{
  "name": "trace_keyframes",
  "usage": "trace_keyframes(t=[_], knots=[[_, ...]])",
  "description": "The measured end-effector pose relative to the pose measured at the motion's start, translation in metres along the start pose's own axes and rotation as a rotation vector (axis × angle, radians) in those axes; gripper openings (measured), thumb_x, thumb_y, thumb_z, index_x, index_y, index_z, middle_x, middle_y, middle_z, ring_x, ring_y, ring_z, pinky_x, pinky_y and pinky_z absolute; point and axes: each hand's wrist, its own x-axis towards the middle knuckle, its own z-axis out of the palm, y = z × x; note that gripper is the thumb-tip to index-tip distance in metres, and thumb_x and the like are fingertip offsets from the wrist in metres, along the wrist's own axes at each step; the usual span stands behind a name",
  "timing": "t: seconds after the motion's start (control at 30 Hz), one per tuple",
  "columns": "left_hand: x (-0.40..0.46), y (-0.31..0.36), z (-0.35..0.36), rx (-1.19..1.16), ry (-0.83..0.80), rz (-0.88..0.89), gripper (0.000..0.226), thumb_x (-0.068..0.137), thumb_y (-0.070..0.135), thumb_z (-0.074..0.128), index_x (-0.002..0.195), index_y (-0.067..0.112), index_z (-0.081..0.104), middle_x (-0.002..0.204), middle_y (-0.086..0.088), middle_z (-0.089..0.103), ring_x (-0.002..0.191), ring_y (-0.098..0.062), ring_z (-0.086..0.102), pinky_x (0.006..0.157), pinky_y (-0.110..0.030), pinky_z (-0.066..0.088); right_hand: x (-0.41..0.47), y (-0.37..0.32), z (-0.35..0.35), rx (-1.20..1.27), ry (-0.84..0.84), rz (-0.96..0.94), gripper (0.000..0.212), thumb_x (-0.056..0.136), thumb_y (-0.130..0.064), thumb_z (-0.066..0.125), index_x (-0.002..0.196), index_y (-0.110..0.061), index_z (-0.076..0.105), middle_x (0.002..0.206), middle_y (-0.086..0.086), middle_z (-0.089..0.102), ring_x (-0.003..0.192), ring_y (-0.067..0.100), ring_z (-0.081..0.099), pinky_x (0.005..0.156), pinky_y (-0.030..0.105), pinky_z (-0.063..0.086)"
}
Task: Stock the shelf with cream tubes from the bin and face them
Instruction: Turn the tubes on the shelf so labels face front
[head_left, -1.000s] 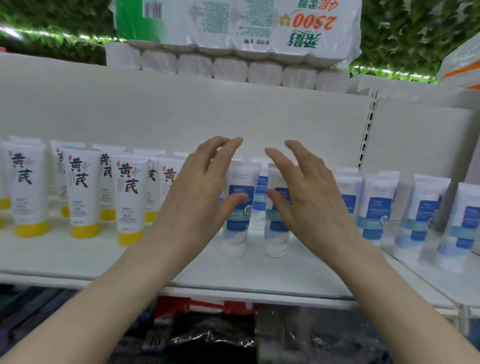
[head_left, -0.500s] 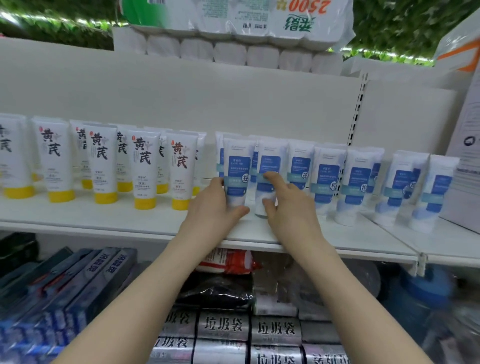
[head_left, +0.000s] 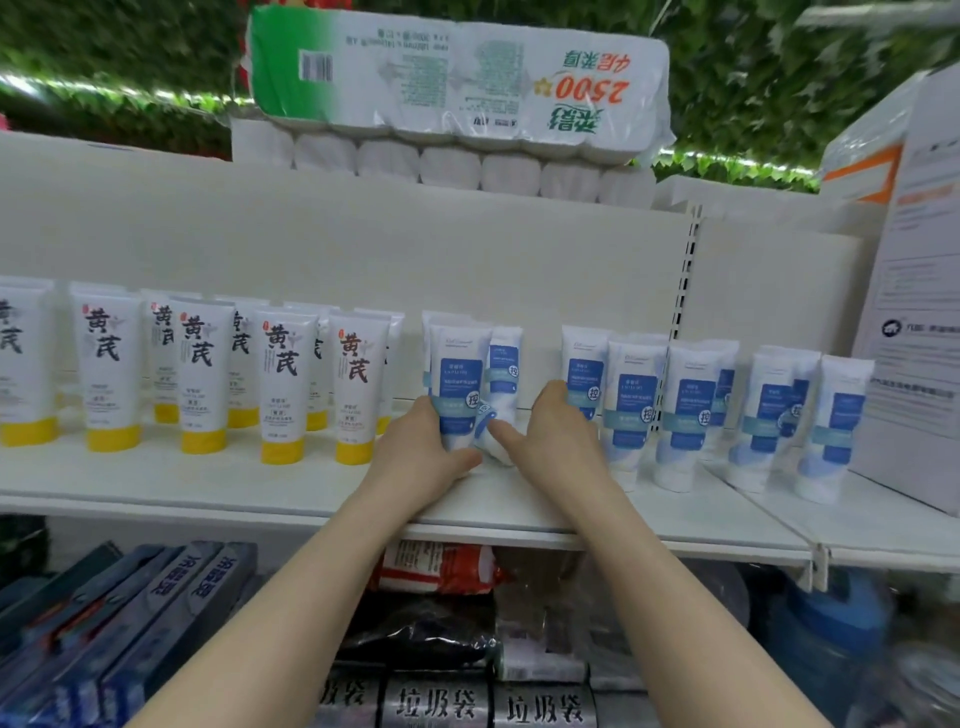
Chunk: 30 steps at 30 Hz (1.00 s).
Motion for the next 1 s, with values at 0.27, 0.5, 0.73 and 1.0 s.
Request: trace_keyframes(t=[0.27, 0.5, 0.73, 1.0], knots=[[0.004, -0.005, -0.005, 0.058, 0.034, 0.001, 0.053, 0.075, 0.033, 0.075, 0.115, 0.013, 0.047, 0.115, -0.005, 0.063, 0.104, -0.024, 0.058, 0.071, -0.027, 0.036, 0.029, -0.005, 0.013, -0.153, -0.141, -0.098, 0.055, 0.083, -0.047, 0.065, 0.12, -0.011, 0.045, 0.112, 0.012, 0.061, 0.104, 0.032, 0.057, 0.072, 0.032, 0.04], [0.002, -0.006, -0.006, 0.068, 0.047, 0.022, 0.052, 0.076, 0.033, 0.075, 0.117, 0.014, 0.049, 0.114, -0.004, 0.064, 0.103, -0.023, 0.059, 0.071, -0.027, 0.036, 0.038, -0.015, 0.019, -0.372, -0.206, -0.134, 0.033, 0.09, -0.033, 0.06, 0.114, -0.012, 0.052, 0.114, 0.009, 0.062, 0.102, 0.028, 0.059, 0.072, 0.03, 0.038], [-0.002, -0.007, -0.005, 0.09, 0.071, 0.021, 0.053, 0.075, 0.034, 0.076, 0.116, 0.013, 0.05, 0.112, -0.007, 0.065, 0.102, -0.027, 0.059, 0.073, -0.031, 0.04, 0.021, 0.002, 0.014, -0.072, -0.14, -0.04, 0.044, 0.089, -0.035, 0.059, 0.121, -0.008, 0.045, 0.119, 0.011, 0.055, 0.105, 0.029, 0.056, 0.08, 0.031, 0.041], [-0.007, -0.004, -0.007, 0.089, 0.055, 0.02, 0.05, 0.076, 0.031, 0.075, 0.115, 0.014, 0.05, 0.114, -0.006, 0.064, 0.103, -0.027, 0.059, 0.072, -0.03, 0.038, -0.001, 0.004, 0.008, 0.227, -0.106, -0.037, 0.049, 0.084, -0.035, 0.067, 0.12, -0.015, 0.041, 0.121, 0.003, 0.056, 0.108, 0.023, 0.057, 0.093, 0.043, 0.049]])
